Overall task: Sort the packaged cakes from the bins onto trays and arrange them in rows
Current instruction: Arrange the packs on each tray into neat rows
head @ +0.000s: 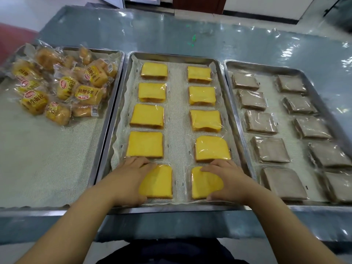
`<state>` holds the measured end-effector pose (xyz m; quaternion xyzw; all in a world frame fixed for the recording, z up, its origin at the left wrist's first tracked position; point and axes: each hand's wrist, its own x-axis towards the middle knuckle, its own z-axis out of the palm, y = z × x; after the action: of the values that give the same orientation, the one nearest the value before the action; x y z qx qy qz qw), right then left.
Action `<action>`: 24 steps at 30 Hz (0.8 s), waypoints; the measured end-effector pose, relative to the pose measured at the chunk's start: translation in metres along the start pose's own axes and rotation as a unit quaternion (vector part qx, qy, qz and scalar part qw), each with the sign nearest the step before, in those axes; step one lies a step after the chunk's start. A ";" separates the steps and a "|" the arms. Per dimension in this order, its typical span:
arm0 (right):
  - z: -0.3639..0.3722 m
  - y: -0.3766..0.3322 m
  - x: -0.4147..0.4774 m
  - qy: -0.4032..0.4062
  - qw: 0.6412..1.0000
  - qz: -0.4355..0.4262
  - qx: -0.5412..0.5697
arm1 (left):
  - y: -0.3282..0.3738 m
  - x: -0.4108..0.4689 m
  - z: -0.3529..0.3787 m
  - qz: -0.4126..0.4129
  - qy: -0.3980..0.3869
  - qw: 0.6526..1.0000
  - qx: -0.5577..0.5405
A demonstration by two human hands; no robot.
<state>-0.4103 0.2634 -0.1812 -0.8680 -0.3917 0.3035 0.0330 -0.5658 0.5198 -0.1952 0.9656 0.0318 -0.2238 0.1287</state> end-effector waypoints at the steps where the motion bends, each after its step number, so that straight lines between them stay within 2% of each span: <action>1: -0.001 0.000 0.000 0.003 1.000 0.002 0.007 | 0.000 -0.001 -0.002 0.001 0.006 1.000 0.001; 9: -0.011 0.005 -0.008 0.012 1.000 0.016 -0.004 | -0.001 -0.009 -0.005 -0.021 0.000 1.000 -0.006; 16: -0.013 0.003 -0.009 -0.031 0.999 0.003 -0.016 | -0.001 -0.013 0.000 -0.052 0.006 0.995 -0.088; 20: -0.026 -0.005 -0.012 0.022 0.999 -0.028 0.002 | 0.002 -0.025 -0.001 -0.071 0.088 0.976 -0.186; 24: -0.041 -0.030 -0.007 0.059 0.996 -0.067 0.019 | -0.005 -0.042 -0.002 -0.097 0.183 0.954 -0.219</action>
<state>-0.4108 0.2863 -0.1355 -0.8556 -0.4400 0.2562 0.0932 -0.6033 0.5245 -0.1764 0.9305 0.1965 -0.0422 0.3062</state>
